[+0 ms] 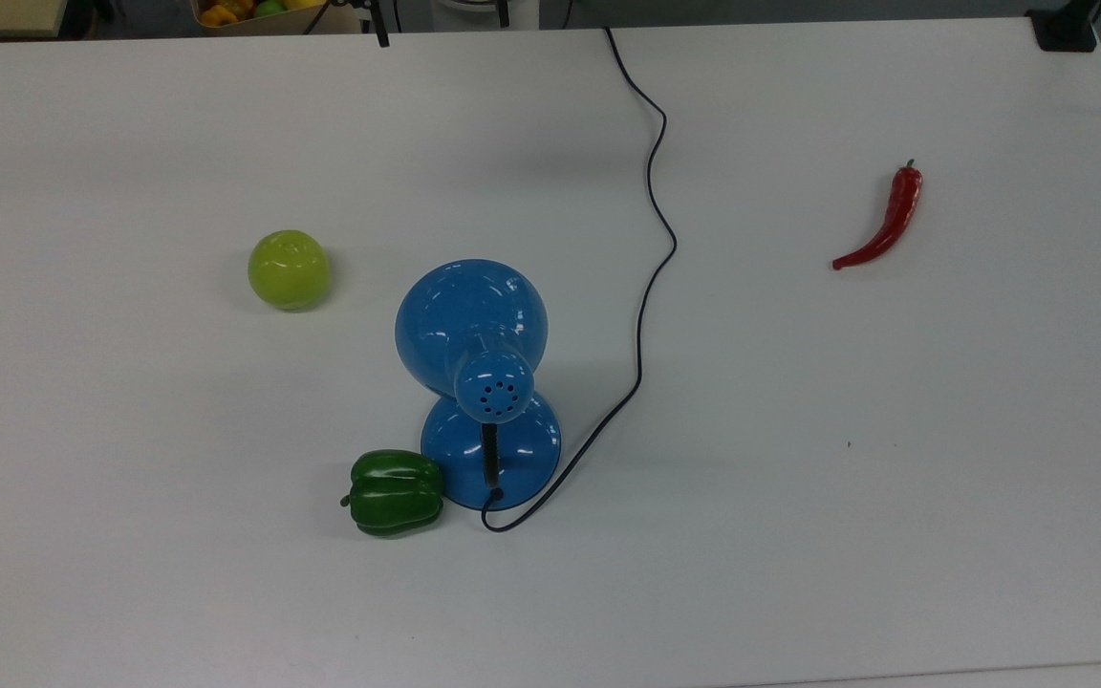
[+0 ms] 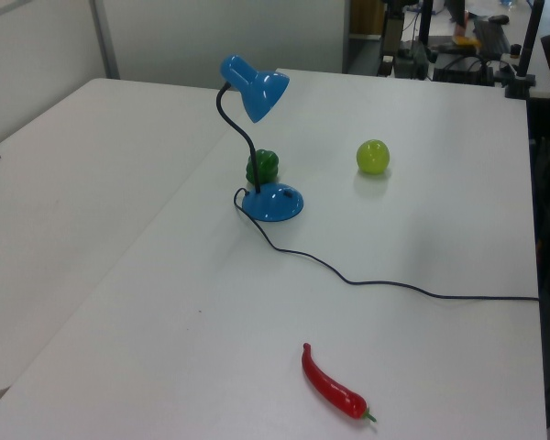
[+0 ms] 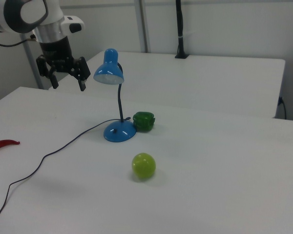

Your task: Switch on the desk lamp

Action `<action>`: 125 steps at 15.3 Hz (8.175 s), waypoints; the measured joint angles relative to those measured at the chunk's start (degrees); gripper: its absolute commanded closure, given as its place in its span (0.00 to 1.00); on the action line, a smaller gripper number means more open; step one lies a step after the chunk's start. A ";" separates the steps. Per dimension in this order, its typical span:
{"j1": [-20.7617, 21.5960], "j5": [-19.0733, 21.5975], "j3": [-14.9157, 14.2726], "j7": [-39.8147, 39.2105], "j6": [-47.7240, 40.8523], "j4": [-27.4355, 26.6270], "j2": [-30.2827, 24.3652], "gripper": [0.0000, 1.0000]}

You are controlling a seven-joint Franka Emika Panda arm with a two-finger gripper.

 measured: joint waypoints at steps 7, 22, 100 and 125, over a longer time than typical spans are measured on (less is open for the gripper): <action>0.00 0.00 0.00 -0.04 -0.01 -0.40 0.02 0.24; 0.00 0.01 0.00 -0.04 -0.01 -0.85 0.05 1.00; 2.19 0.57 0.03 3.97 69.72 -14.28 27.59 1.00; 2.84 0.57 0.06 3.98 70.05 -14.65 27.99 1.00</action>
